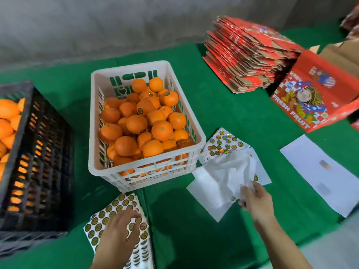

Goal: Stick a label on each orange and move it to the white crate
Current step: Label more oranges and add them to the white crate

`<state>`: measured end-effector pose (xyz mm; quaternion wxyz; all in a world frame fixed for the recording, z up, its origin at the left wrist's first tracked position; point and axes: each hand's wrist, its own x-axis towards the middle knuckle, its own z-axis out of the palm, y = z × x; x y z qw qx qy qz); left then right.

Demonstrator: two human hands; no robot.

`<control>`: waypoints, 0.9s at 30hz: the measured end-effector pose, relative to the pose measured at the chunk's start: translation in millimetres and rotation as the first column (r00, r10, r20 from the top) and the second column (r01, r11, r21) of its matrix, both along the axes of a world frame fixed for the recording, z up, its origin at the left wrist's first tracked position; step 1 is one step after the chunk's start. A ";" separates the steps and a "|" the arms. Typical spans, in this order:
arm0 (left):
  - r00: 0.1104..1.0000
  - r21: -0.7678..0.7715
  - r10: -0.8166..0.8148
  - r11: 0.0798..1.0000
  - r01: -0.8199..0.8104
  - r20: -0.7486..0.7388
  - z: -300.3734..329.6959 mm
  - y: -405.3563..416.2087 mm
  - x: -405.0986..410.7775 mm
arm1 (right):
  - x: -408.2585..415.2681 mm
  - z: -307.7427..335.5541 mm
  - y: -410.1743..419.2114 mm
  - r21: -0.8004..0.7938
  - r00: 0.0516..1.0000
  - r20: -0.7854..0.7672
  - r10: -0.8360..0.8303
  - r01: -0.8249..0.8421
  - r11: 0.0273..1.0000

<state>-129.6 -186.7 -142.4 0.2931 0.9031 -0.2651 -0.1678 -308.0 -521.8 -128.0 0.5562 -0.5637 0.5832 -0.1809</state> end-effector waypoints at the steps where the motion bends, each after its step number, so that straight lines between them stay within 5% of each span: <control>1: 0.998 0.093 -0.007 0.996 0.001 0.070 -7.0 3.9 -1.8 | 0.7 -10.1 -6.6 0.037 0.999 -0.041 -0.029 0.031 0.999; 3: 0.997 0.218 0.029 0.975 -0.043 0.066 -24.4 13.5 -2.5 | 2.0 -23.3 -11.2 0.058 0.985 -0.168 -0.026 0.036 0.998; 6: 0.990 0.445 0.136 0.890 -0.104 -0.039 -42.9 27.5 2.5 | 5.9 -27.5 6.5 -0.146 0.900 -0.437 -0.009 -0.061 0.987; 9: 0.991 0.494 0.110 0.868 -0.061 -0.071 -60.0 40.4 3.4 | 16.4 -28.4 47.1 -0.267 0.913 -0.395 0.099 -0.217 0.939; 12: 0.994 0.477 0.067 0.879 -0.019 -0.083 -64.2 43.0 5.9 | 33.7 -36.7 95.7 -0.267 0.834 -0.322 0.448 -0.534 0.802; 16: 0.996 0.449 -0.076 0.889 0.087 -0.042 -63.8 43.6 4.3 | 71.9 -41.4 152.2 -0.141 0.405 -0.243 0.881 -0.914 0.381; 18: 0.993 0.409 -0.120 0.907 0.105 0.012 -61.2 42.9 1.3 | 94.2 -45.6 172.5 -0.079 0.203 -0.279 0.939 -0.979 0.188; 21: 0.991 0.298 -0.129 0.948 0.115 0.027 -56.0 44.2 -0.2 | 119.4 -51.7 186.9 -0.078 0.031 -0.439 0.898 -0.997 -0.004; 24: 0.996 0.168 -0.083 0.982 0.085 -0.017 -46.7 49.9 0.9 | 126.9 -55.4 188.2 -0.158 0.010 -0.472 0.881 -0.985 -0.073; 27: 0.999 0.093 -0.036 0.995 0.033 0.025 -35.4 59.2 6.9 | 123.4 -53.2 184.4 -0.305 0.094 -0.441 0.893 -0.951 -0.050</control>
